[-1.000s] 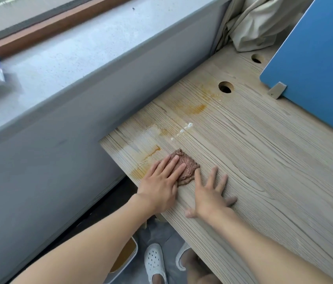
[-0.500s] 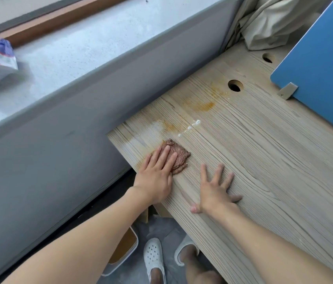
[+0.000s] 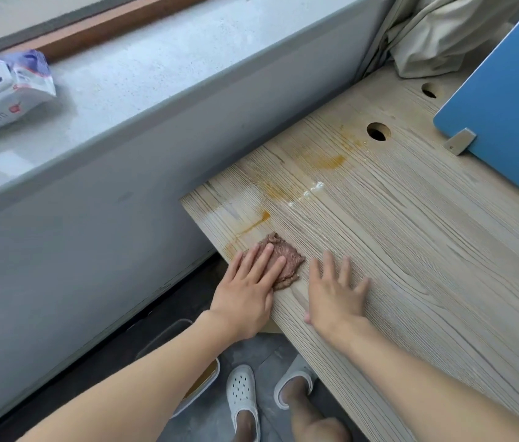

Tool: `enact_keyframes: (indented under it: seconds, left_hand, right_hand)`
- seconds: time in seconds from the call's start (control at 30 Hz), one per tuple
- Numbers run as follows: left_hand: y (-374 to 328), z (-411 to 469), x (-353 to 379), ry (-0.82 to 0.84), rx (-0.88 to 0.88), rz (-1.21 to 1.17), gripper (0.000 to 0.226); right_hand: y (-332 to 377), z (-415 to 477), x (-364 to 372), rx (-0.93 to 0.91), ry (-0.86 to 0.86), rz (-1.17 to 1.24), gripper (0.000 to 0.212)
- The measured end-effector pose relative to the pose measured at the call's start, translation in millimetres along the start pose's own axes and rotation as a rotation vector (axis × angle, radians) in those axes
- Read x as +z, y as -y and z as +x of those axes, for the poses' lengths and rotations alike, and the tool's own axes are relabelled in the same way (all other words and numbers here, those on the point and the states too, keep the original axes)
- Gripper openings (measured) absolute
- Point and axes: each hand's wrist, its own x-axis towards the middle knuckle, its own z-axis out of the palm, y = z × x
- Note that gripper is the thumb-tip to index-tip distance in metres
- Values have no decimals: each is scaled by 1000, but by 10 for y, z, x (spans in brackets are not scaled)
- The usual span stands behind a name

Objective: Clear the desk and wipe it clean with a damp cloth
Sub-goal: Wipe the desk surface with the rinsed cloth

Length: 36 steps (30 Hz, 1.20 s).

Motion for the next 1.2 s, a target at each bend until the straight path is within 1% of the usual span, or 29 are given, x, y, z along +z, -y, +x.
enact_keyframes:
  seconds: [0.03, 0.07, 0.13, 0.17, 0.27, 0.4, 0.53, 0.67, 0.77, 0.87, 0.93, 1.03, 1.13, 1.2]
  left_hand:
    - [61, -17, -7, 8, 23, 13, 65]
    - [132, -7, -30, 12, 31, 21, 66]
    - [231, 28, -79, -9, -9, 13, 68]
    - [243, 36, -84, -20, -41, 3, 69]
    - [135, -36, -36, -21, -76, -15, 70]
    - [280, -136, -56, -16, -14, 16, 65]
    - [485, 4, -155, -31, -95, 23, 65]
    - [182, -19, -163, -78, -126, 7, 66]
    - [1, -13, -112, -107, -137, -76, 69]
    - [89, 41, -65, -72, -181, -80, 64]
    - [207, 110, -120, -77, -186, -72, 63]
    - [318, 228, -181, -67, -215, -52, 63]
    - [185, 146, -171, -34, -200, -1, 70]
    - [125, 66, -137, -2, -168, -22, 73]
  right_hand:
    - [59, 15, -21, 1, 50, 48, 107]
    - [103, 44, -46, 13, 110, 91, 111]
    - [163, 90, -101, 34, 209, 124, 132]
    - [189, 102, -98, 44, 227, 128, 139]
    - [243, 82, -23, 95, 175, 100, 145]
    - [295, 79, 15, 94, 144, 65, 143]
    - [305, 98, -2, 111, 146, 62, 142]
    - [327, 113, -9, 128, 163, 50, 145]
    - [323, 129, -58, 87, 111, -31, 147]
    - [313, 178, -105, 16, 123, -49, 153]
    - [322, 217, -108, 14, 155, -19, 154]
    - [320, 223, -102, 28, 157, -24, 155]
    - [354, 234, -112, 36, 173, -23, 156]
    - [369, 230, -129, 42, 176, -23, 157]
